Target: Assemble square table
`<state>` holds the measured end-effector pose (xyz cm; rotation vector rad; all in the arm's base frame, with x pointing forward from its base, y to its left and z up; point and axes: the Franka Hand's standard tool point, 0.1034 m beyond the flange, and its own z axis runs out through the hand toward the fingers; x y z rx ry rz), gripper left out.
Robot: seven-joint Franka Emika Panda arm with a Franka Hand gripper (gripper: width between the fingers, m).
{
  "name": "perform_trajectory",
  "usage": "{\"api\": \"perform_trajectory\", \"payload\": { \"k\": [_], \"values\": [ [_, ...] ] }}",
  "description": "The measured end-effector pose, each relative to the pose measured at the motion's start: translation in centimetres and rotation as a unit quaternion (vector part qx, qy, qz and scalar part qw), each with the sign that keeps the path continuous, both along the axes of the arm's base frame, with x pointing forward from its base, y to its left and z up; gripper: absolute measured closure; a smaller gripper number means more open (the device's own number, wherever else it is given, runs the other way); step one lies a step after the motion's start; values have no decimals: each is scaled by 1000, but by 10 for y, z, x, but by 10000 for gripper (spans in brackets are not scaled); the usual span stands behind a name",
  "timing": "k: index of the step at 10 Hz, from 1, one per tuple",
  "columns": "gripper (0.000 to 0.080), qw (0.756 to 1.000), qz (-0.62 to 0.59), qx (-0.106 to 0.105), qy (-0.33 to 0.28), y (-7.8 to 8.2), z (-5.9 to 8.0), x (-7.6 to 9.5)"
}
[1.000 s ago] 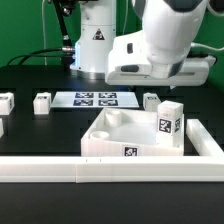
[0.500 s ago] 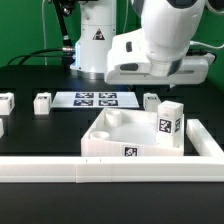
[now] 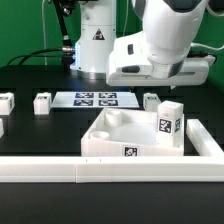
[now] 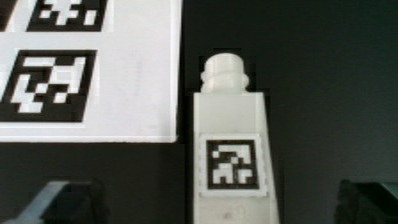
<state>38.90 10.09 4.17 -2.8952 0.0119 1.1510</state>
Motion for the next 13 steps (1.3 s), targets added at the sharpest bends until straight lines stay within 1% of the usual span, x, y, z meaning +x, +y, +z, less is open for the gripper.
{"api": "perform_trajectory", "payload": {
  "k": [1, 2, 3, 4, 5, 9, 11, 13],
  "values": [
    [150, 1000, 0, -4, 28, -1, 1, -6],
    [150, 998, -1, -8, 66, -1, -1, -8],
    [150, 996, -1, -12, 89, 0, -5, -6],
    [150, 997, 1, -13, 81, 3, -10, -2],
    [150, 997, 4, -10, 74, 8, -11, -4],
    [150, 997, 0, -11, 75, 4, -12, -4],
    [150, 998, -9, -4, 69, 7, -17, -7],
    [150, 998, -14, -4, 65, 3, -22, -9]
  ]
}}
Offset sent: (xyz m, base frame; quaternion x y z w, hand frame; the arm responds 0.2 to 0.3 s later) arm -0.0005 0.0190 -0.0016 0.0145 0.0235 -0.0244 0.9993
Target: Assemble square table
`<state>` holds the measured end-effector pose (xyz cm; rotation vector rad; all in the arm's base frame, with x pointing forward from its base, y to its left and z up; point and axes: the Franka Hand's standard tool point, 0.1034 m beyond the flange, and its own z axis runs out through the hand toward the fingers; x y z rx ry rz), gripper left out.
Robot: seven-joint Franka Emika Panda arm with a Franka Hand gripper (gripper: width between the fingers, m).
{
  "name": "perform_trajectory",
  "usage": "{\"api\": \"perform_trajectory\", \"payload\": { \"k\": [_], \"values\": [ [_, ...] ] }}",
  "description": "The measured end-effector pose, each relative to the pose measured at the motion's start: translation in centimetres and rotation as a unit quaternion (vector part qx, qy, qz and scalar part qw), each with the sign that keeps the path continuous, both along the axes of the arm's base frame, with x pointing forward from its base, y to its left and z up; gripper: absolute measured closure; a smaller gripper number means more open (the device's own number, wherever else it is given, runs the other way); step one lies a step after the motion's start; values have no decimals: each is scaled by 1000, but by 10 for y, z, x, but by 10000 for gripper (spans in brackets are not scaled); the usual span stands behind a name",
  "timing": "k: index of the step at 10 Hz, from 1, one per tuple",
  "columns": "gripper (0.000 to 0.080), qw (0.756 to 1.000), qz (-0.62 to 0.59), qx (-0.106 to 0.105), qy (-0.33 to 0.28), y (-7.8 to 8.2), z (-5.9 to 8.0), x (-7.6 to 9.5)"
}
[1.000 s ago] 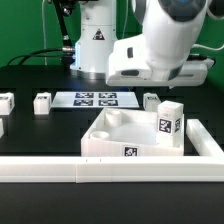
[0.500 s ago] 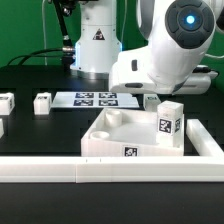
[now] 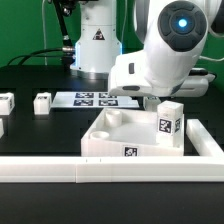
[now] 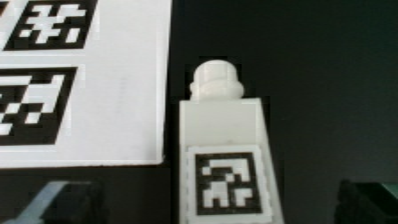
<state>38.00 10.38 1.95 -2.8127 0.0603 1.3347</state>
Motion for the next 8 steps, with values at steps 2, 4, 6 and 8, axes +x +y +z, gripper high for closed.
{"api": "perform_trajectory", "payload": {
  "k": [2, 4, 6, 8],
  "values": [
    [150, 1000, 2, -3, -5, -1, -6, -5],
    [150, 1000, -1, -6, -1, -2, -7, -8],
    [273, 1000, -8, -15, -1, -2, -8, -9],
    [409, 1000, -11, -18, 0, -3, -8, -9]
  ]
}}
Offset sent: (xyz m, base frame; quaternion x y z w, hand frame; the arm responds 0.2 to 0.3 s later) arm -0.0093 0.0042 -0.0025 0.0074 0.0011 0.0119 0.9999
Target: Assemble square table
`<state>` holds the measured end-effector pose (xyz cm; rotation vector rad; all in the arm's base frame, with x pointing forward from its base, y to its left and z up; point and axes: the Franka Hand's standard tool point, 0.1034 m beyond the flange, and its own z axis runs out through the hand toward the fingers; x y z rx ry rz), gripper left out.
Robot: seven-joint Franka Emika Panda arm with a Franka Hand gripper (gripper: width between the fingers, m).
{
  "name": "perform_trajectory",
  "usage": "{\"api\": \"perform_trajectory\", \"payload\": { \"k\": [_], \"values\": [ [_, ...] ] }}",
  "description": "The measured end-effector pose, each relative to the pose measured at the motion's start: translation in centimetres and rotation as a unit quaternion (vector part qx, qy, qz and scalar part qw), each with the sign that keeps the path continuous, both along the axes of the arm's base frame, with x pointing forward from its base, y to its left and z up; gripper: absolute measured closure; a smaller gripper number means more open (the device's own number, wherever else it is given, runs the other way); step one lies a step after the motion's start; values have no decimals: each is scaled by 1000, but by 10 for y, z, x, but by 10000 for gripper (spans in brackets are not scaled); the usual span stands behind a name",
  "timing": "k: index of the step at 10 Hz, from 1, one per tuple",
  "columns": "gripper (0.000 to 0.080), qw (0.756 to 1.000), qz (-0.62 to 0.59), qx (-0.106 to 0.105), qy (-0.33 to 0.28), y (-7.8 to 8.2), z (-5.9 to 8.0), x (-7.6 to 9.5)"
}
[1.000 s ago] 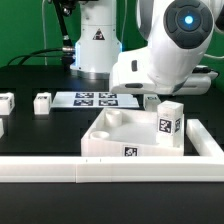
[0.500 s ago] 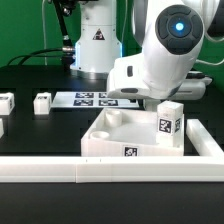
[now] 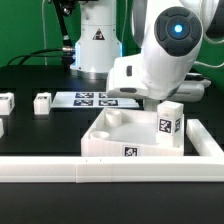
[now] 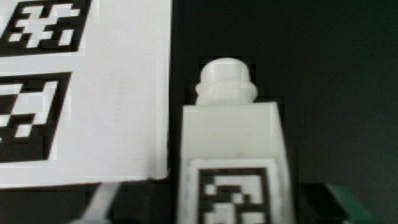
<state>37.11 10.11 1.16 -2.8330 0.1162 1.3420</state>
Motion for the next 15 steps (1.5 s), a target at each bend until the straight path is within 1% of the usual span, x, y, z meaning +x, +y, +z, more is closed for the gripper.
{"api": "perform_trajectory", "payload": {
  "k": [1, 7, 8, 9, 10, 11, 12, 13, 14, 15],
  "values": [
    [511, 1000, -1, 0, 0, 0, 0, 0],
    [509, 1000, -5, 0, -1, -4, 1, 2],
    [509, 1000, -3, 0, 6, -9, 13, 7],
    [509, 1000, -5, 1, 6, -14, 31, 17],
    [509, 1000, -12, 4, 12, -18, 52, 26],
    [509, 1000, -20, 4, 4, -22, 64, 33],
    [509, 1000, -26, 6, -7, -26, 75, 37],
    [509, 999, -31, 2, -9, -27, 78, 37],
    [509, 999, -31, 1, -15, -27, 75, 39],
    [509, 998, -30, 1, -58, -25, 72, 48]
  ]
}}
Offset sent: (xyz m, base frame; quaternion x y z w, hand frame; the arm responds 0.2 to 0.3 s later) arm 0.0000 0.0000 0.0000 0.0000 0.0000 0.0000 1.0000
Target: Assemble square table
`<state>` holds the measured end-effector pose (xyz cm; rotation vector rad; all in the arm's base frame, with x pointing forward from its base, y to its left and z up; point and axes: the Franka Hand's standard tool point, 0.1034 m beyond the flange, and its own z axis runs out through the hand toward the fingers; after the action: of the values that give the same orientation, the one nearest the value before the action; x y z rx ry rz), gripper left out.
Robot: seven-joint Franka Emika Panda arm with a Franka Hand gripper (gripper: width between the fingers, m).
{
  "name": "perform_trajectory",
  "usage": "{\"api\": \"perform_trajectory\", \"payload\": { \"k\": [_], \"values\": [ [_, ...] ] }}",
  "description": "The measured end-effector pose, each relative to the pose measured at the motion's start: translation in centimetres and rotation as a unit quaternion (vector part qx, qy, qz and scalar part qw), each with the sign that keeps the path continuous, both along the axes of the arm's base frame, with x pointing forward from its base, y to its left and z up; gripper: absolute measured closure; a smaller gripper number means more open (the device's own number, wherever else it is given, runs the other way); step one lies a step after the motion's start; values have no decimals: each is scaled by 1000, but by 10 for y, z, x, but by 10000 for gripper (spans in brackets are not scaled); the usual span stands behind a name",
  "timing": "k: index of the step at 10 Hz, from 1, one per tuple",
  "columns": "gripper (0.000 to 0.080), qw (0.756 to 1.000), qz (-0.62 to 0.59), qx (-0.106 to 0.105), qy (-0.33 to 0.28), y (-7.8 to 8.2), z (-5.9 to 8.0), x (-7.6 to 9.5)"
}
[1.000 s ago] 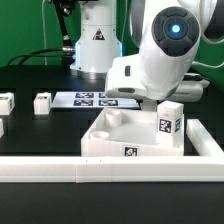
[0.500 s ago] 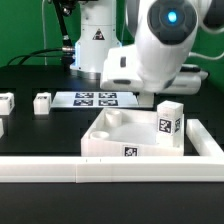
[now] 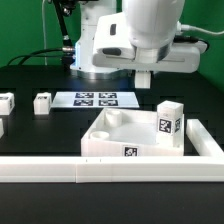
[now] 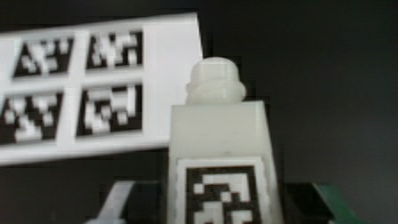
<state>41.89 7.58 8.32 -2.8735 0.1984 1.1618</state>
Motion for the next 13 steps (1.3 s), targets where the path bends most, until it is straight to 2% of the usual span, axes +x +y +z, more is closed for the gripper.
{"api": "perform_trajectory", "payload": {
  "k": [1, 3, 5, 7, 10, 12, 13],
  "values": [
    [509, 1000, -1, 1, -24, 1, 3, -1],
    [509, 995, -2, 4, -97, -3, 6, 15],
    [509, 988, -9, 8, -153, -6, 26, 36],
    [509, 977, -15, 7, -213, -8, 36, 51],
    [509, 944, -12, -2, -329, -6, 33, 55],
    [509, 916, -10, -14, -400, -12, 30, 67],
    [509, 907, -5, -14, -422, -13, 40, 74]
  ]
}}
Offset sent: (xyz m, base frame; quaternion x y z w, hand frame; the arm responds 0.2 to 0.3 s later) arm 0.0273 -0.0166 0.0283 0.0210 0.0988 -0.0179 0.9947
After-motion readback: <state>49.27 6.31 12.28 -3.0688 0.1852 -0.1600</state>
